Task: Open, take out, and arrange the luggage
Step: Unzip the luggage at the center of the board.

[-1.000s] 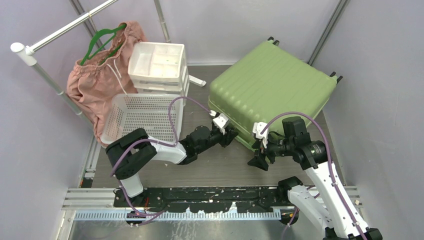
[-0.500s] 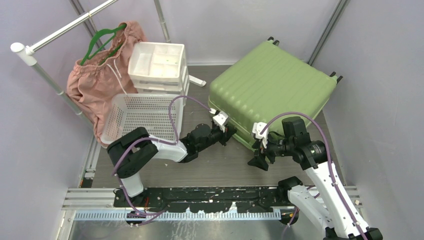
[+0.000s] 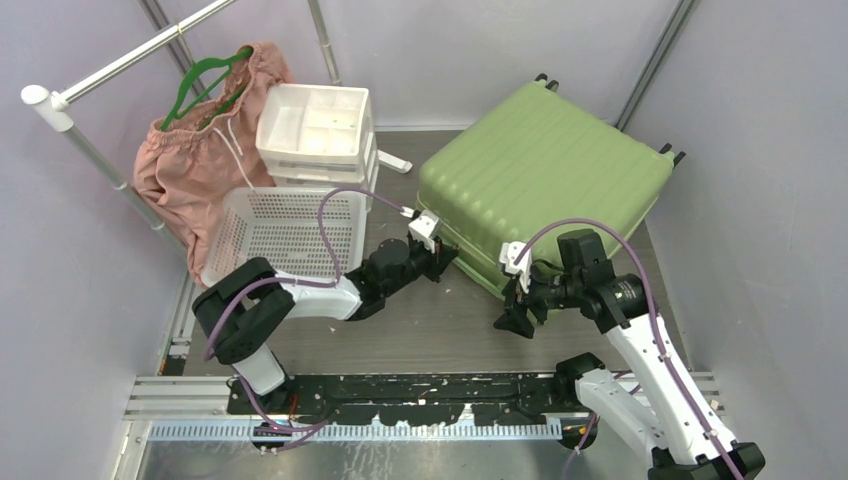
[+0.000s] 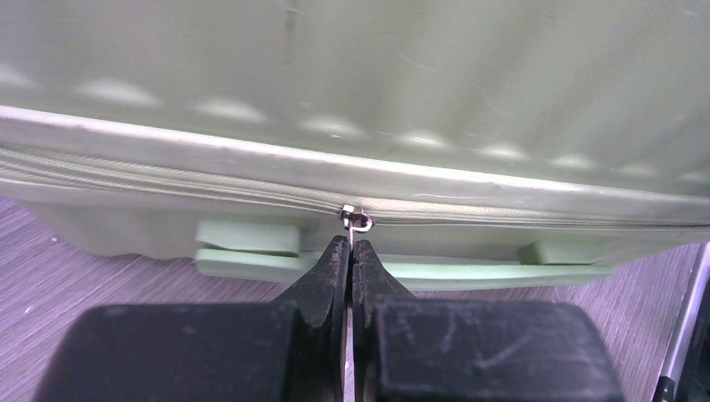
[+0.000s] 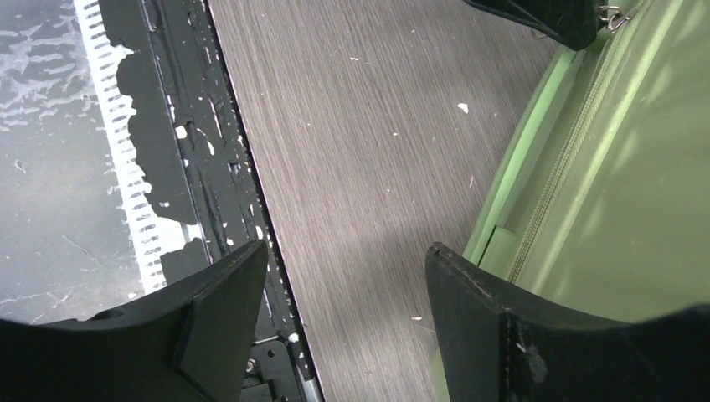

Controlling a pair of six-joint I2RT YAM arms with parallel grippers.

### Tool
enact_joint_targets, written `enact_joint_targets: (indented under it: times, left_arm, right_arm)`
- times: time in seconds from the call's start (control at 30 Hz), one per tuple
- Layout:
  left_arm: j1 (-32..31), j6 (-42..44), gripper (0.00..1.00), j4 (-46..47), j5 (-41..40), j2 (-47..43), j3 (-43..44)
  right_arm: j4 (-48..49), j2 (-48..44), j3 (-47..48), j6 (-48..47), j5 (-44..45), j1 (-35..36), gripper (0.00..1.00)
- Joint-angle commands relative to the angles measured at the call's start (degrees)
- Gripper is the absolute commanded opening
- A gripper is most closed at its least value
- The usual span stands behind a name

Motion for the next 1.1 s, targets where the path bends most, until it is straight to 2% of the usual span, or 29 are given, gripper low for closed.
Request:
enact_joint_targets:
  times: [0.0, 0.1, 0.33, 0.47, 0.63, 0.8, 1.07]
  left_arm:
    - [4.12, -1.47, 0.0, 0.18, -2.19, -3.97, -1.18]
    - [6.31, -2.0, 0.0, -2.06, -0.4, -4.77, -0.83]
    - [9.4, -1.64, 0.0, -5.42, 1.86, -6.01, 0.18]
    - [9.96, -1.72, 0.0, -5.32, 2.53, -6.42, -0.25]
    - [10.53, -1.9, 0.0, -3.9, 3.01, -6.57, -1.13]
    - [10.87, -2.35, 0.0, -2.5, 3.2, -6.42, -2.01]
    - [12.12, -2.15, 0.0, 1.75, 3.7, -5.69, -3.8]
  right_arm:
    - [4.7, 1.57, 1.17, 1.4, 0.25, 2.35, 0.74]
    - [7.25, 4.5, 2.79, 2.29, 6.01, 8.0, 0.74]
    - [16.63, 18.8, 8.34, 5.58, 29.43, 21.92, 0.7]
    - [23.18, 24.39, 7.78, 8.69, 40.11, 24.69, 0.62]
    - [29.57, 27.15, 5.52, 9.35, 51.99, 26.43, 0.61]
    - [32.66, 29.83, 4.42, 10.82, 56.84, 27.28, 0.61]
    - [33.91, 34.05, 2.12, 12.83, 60.97, 28.34, 0.52]
